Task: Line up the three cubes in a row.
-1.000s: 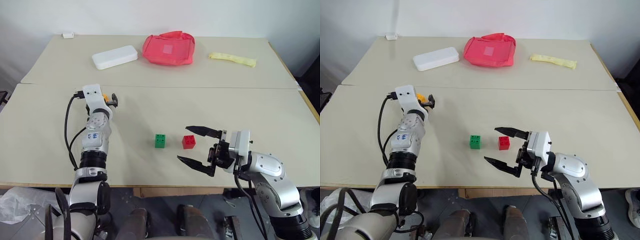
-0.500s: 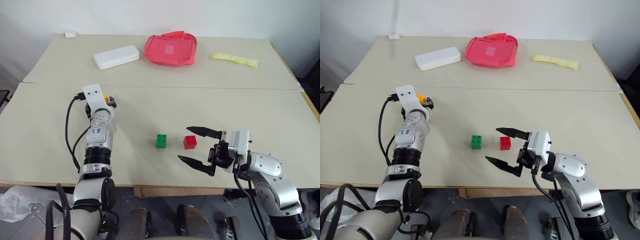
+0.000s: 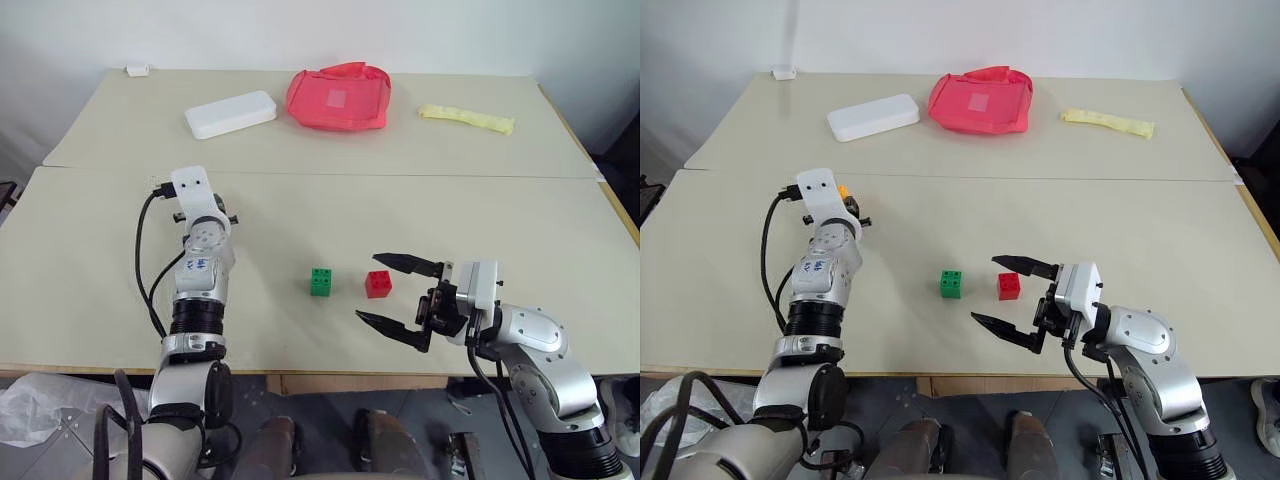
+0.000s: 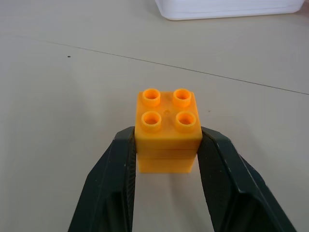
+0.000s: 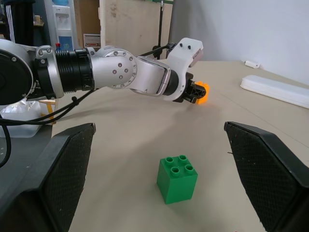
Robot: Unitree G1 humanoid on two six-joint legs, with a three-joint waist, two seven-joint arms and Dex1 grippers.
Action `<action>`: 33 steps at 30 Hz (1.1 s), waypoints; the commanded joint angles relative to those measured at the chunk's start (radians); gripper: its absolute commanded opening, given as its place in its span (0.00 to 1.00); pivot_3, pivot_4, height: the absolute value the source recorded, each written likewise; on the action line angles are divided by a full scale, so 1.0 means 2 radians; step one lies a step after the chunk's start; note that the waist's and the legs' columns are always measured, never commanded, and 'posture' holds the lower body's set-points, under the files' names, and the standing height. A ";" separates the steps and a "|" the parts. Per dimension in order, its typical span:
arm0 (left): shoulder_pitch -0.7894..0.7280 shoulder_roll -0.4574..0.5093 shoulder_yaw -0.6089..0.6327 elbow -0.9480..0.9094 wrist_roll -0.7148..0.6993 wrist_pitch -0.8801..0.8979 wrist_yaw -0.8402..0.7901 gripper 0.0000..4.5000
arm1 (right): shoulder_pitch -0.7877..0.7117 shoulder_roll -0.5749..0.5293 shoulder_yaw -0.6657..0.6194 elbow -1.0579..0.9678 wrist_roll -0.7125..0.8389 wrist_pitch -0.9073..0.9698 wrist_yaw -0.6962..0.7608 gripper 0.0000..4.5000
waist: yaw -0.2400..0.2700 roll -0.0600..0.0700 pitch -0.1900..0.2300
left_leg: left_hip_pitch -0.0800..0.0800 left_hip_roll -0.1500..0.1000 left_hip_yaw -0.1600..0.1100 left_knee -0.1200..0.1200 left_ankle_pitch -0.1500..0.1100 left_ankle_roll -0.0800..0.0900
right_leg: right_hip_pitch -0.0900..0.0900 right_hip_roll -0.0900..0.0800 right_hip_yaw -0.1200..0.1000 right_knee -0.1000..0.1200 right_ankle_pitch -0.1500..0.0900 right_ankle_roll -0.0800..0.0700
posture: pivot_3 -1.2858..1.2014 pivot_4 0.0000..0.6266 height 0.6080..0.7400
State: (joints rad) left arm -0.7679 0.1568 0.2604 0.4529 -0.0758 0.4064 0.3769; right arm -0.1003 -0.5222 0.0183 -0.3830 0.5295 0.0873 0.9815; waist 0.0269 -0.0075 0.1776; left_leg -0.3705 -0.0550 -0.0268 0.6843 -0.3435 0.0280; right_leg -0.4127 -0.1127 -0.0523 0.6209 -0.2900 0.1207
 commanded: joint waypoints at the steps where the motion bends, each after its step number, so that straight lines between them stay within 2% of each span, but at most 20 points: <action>1: 0.017 0.033 -0.008 -0.022 -0.018 -0.033 -0.094 0.32 | 0.001 0.001 -0.005 -0.003 0.003 -0.008 0.003 1.00 | -0.001 0.000 0.000 | 0.000 0.000 0.000 0.000 0.000 0.000 | 0.000 0.000 0.000 0.000 0.000 0.000 | 0.52 0.24 1.00; 2: 0.021 0.041 -0.009 -0.025 -0.029 -0.045 -0.129 0.32 | 0.001 0.001 -0.005 -0.003 0.004 -0.008 0.004 1.00 | -0.002 0.000 0.000 | 0.000 0.000 0.000 0.000 0.000 0.000 | 0.000 0.000 0.000 0.000 0.000 0.000 | 0.52 0.24 1.00; 4: 0.027 0.071 -0.015 -0.019 -0.068 -0.084 -0.268 0.32 | 0.001 -0.002 -0.008 -0.004 0.005 -0.007 0.004 1.00 | -0.002 0.000 0.000 | 0.000 0.000 0.000 0.000 0.000 0.000 | 0.000 0.000 0.000 0.000 0.000 0.000 | 0.52 0.24 1.00; 6: 0.046 0.134 -0.038 -0.009 -0.099 -0.146 -0.474 0.32 | 0.006 -0.011 -0.017 -0.004 0.007 -0.007 0.010 1.00 | -0.002 0.000 0.000 | 0.000 0.000 0.000 0.000 0.000 0.000 | 0.000 0.000 0.000 0.000 0.000 0.000 | 0.52 0.24 1.00; 8: 0.065 0.190 -0.044 -0.006 -0.147 -0.165 -0.663 0.32 | 0.012 -0.020 -0.029 -0.006 0.012 -0.007 0.015 1.00 | -0.004 0.000 0.000 | 0.000 0.001 0.000 0.000 0.000 0.000 | 0.000 0.000 0.000 -0.001 0.000 0.000 | 0.52 0.24 1.00; 9: 0.072 0.213 -0.049 -0.004 -0.163 -0.166 -0.736 0.32 | 0.015 -0.025 -0.035 -0.007 0.014 -0.006 0.017 1.00 | -0.004 0.000 0.000 | 0.000 0.000 0.000 0.000 0.000 0.000 | 0.000 0.000 0.000 -0.001 0.000 0.000 | 0.52 0.24 1.00; 11: 0.072 0.254 -0.072 0.014 -0.158 -0.176 -0.831 0.32 | 0.023 -0.035 -0.047 -0.011 0.019 -0.004 0.021 1.00 | -0.006 0.001 0.000 | 0.000 0.001 0.000 -0.001 0.000 0.000 | 0.000 0.000 0.000 -0.001 0.000 0.000 | 0.52 0.24 1.00; 13: 0.058 0.270 -0.093 0.042 -0.140 -0.193 -0.876 0.32 | 0.033 -0.045 -0.060 -0.012 0.024 -0.001 0.026 1.00 | -0.003 0.001 0.000 | 0.000 0.001 0.000 0.000 0.000 0.000 | 0.001 0.000 0.000 -0.001 0.000 0.000 | 0.52 0.24 1.00; 16: 0.032 0.270 -0.120 0.084 -0.124 -0.213 -0.937 0.32 | 0.050 -0.060 -0.077 -0.014 0.027 -0.002 0.035 1.00 | 0.003 0.000 0.000 | 0.000 0.000 -0.001 0.000 0.001 0.001 | 0.002 0.000 -0.001 -0.001 0.000 0.000 | 0.52 0.24 1.00; 20: 0.016 0.263 -0.146 0.135 -0.102 -0.308 -0.991 0.32 | 0.065 -0.066 -0.090 -0.028 0.032 0.004 0.028 1.00 | -0.001 0.000 0.000 | 0.000 -0.001 -0.001 0.000 0.000 0.002 | 0.001 -0.001 -0.001 -0.001 0.000 0.000 | 0.52 0.24 1.00; 26: -0.024 0.236 -0.174 0.214 -0.088 -0.370 -0.996 0.32 | 0.091 -0.070 -0.095 -0.058 0.037 0.013 0.016 1.00 | -0.001 0.000 0.000 | 0.000 0.000 0.000 0.000 0.000 0.002 | 0.001 0.000 -0.001 0.000 0.000 0.000 | 0.52 0.24 1.00; 33: -0.047 0.220 -0.212 0.253 -0.093 -0.395 -0.996 0.32 | 0.111 -0.073 -0.102 -0.082 0.043 0.026 0.007 1.00 | -0.001 0.000 0.000 | 0.000 -0.001 0.000 0.000 0.000 0.002 | 0.001 0.000 0.000 0.000 0.000 0.000 | 0.52 0.24 1.00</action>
State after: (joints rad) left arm -0.8447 0.5891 -0.1488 0.9598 -0.2476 -0.3706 -1.5024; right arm 0.1143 -0.6565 -0.1621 -0.5005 0.5935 0.1379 0.9995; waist 0.0247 -0.0069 0.1779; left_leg -0.3712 -0.0560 -0.0273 0.6841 -0.3428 0.0324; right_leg -0.4108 -0.1133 -0.0531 0.6202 -0.2899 0.1209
